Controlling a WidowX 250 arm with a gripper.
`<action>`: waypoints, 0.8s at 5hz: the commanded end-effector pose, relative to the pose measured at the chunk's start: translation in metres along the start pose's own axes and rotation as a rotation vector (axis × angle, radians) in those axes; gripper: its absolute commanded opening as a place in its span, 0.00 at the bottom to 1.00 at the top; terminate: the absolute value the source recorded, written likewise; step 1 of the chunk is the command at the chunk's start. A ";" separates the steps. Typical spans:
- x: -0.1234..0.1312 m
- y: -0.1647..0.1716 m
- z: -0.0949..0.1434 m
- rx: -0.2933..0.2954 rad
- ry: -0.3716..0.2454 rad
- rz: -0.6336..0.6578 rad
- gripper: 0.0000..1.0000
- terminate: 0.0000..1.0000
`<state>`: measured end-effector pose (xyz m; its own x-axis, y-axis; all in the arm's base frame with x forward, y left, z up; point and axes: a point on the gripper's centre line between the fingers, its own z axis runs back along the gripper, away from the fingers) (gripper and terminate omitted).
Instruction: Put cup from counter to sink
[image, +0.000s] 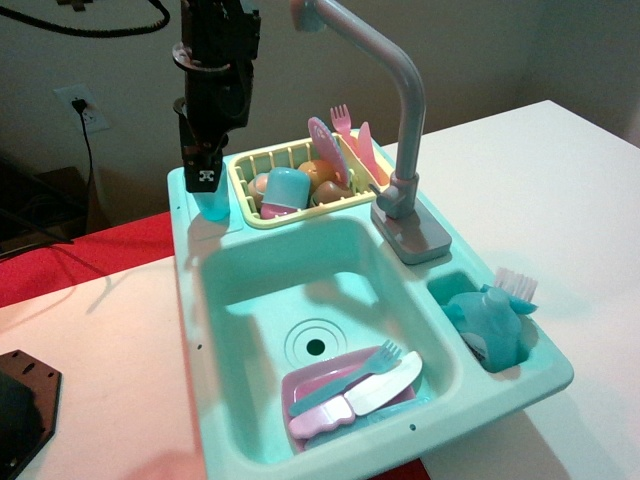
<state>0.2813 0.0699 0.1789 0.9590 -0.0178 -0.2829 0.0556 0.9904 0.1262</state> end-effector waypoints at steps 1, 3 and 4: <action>0.000 0.000 0.000 0.000 0.000 0.000 1.00 0.00; 0.006 0.004 -0.009 0.006 0.015 0.033 1.00 0.00; -0.001 0.005 -0.018 0.020 -0.019 0.049 0.00 0.00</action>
<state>0.2728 0.0760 0.1404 0.9442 0.0023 -0.3294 0.0452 0.9896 0.1366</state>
